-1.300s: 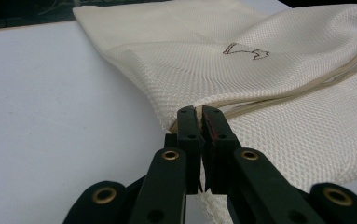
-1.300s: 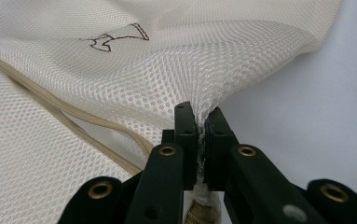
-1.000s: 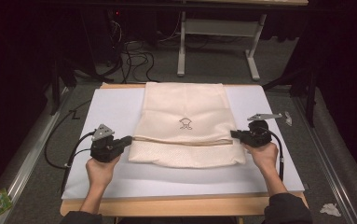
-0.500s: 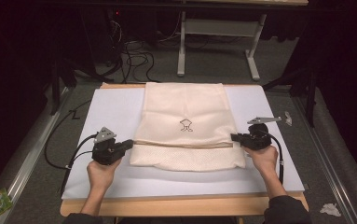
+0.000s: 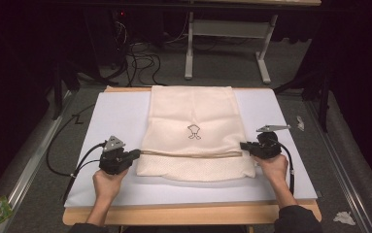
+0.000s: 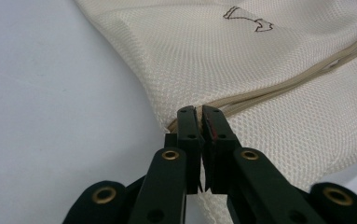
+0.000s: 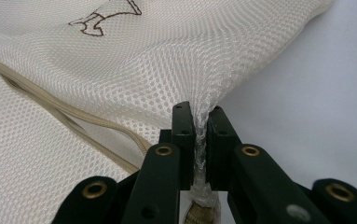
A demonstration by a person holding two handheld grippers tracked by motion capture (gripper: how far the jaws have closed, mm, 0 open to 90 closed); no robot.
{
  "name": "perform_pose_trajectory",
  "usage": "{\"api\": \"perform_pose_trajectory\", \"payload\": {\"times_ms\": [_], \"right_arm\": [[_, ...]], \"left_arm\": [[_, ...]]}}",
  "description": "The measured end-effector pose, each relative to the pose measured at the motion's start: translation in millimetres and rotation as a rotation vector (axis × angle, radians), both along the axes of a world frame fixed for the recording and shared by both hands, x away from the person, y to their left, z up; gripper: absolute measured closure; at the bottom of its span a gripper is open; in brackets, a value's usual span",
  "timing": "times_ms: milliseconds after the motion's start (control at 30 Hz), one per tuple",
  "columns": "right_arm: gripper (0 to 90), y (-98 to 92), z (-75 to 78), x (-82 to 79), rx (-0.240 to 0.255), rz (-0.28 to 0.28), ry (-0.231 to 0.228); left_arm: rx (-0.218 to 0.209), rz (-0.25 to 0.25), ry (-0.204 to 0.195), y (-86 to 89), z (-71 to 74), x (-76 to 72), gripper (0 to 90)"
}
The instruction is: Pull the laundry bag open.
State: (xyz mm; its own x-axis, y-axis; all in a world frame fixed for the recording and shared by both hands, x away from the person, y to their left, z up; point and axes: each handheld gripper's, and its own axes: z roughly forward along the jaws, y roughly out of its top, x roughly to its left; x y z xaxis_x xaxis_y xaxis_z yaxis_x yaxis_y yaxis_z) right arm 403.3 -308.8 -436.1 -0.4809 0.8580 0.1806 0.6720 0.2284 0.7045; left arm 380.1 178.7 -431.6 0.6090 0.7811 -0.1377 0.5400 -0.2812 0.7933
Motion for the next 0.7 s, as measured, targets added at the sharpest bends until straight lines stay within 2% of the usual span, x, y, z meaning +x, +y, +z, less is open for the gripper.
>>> {"api": "perform_pose_trajectory", "payload": {"times_ms": [367, 700], "right_arm": [[83.8, -0.3, -8.5, -0.7, -0.008, -0.002, 0.012], [80.0, -0.3, -13.6, -1.4, -0.014, -0.012, 0.018]], "left_arm": [[0.032, 0.003, 0.024, -2.6, -11.5, 0.3, 86.5], [0.031, 0.001, 0.046, -3.4, -14.6, 2.3, 86.1]]}}
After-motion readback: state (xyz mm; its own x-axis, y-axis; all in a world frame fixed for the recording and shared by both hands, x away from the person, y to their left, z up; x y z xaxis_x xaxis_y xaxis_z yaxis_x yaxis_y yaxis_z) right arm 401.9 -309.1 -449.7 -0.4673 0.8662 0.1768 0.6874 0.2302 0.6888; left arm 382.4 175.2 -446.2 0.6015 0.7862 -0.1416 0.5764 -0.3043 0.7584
